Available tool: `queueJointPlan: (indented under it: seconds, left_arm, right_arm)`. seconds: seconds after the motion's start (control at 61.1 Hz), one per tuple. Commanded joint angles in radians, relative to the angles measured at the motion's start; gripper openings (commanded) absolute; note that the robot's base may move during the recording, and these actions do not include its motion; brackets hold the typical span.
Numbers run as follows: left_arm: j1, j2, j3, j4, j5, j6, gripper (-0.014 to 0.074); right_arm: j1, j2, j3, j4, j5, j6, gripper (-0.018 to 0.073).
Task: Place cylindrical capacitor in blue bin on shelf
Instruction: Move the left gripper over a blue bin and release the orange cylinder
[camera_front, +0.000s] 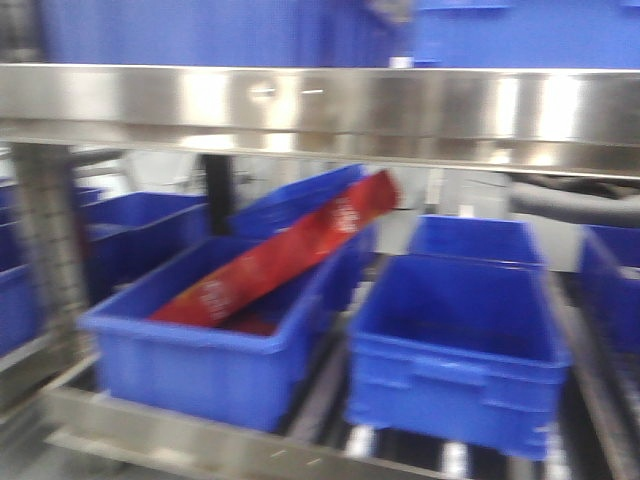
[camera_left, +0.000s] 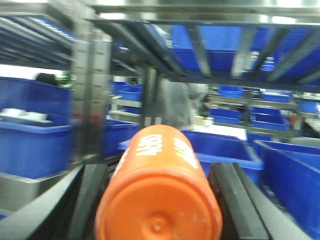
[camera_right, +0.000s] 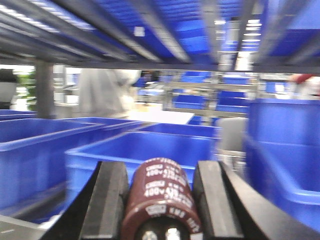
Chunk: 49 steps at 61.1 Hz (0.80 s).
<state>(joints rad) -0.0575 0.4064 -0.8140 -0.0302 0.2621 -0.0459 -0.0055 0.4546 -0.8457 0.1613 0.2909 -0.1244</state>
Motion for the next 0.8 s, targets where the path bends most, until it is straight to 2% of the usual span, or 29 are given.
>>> queueJointPlan:
  seconds: [0.0, 0.786]
  left_arm:
    - [0.004, -0.002, 0.001, 0.001, -0.017, -0.007, -0.0111]
    - [0.004, -0.002, 0.001, 0.001, -0.017, -0.007, -0.0111]
  right_arm:
    - [0.002, -0.002, 0.000, -0.008, -0.023, -0.007, -0.0162]
    - [0.002, -0.002, 0.000, -0.008, -0.023, -0.007, -0.0162]
